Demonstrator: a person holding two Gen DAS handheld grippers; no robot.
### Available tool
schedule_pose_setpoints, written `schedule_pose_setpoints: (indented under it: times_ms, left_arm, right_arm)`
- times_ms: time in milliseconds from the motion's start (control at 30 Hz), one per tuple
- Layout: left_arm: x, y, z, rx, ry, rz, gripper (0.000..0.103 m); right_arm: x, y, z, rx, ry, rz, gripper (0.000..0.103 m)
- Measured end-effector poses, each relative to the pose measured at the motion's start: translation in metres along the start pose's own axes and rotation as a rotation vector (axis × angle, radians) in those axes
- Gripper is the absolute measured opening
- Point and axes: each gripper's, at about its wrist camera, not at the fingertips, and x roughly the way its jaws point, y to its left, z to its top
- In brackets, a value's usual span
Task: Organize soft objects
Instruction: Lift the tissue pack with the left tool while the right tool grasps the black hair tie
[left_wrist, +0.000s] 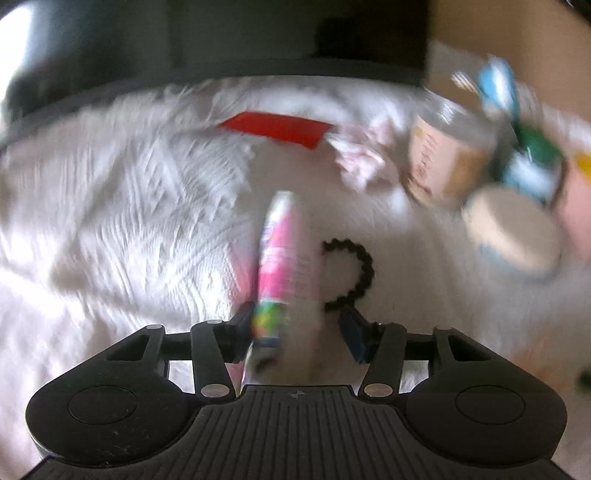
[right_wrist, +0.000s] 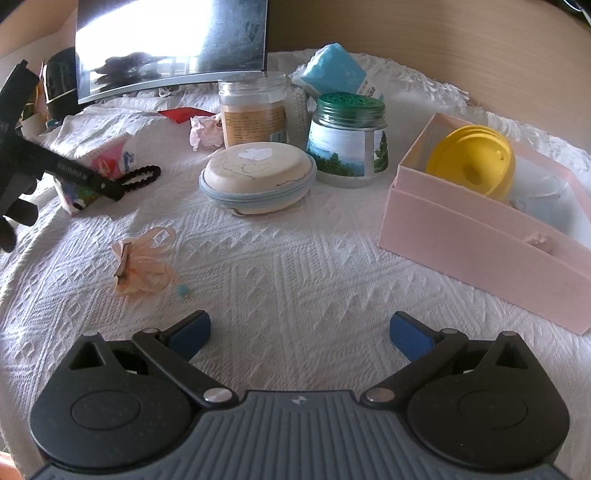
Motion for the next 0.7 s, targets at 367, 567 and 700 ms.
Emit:
schedule_pose_setpoints:
  times_ms: [367, 567, 700]
  left_arm:
    - [-0.015, 0.012, -0.010, -0.156, -0.078, -0.053, 0.025]
    - [-0.037, 0.013, -0.016, -0.210, -0.105, -0.092, 0.025]
    - [-0.050, 0.022, -0.018, -0.241, -0.131, -0.099, 0.025]
  right_arm:
    - [0.001, 0.001, 0.003, -0.008, 0.016, -0.002, 0.103]
    - [-0.016, 0.006, 0.034, -0.019, -0.022, 0.010, 0.098]
    - [-0.021, 0.023, 0.067, -0.069, -0.090, 0.063, 0.098]
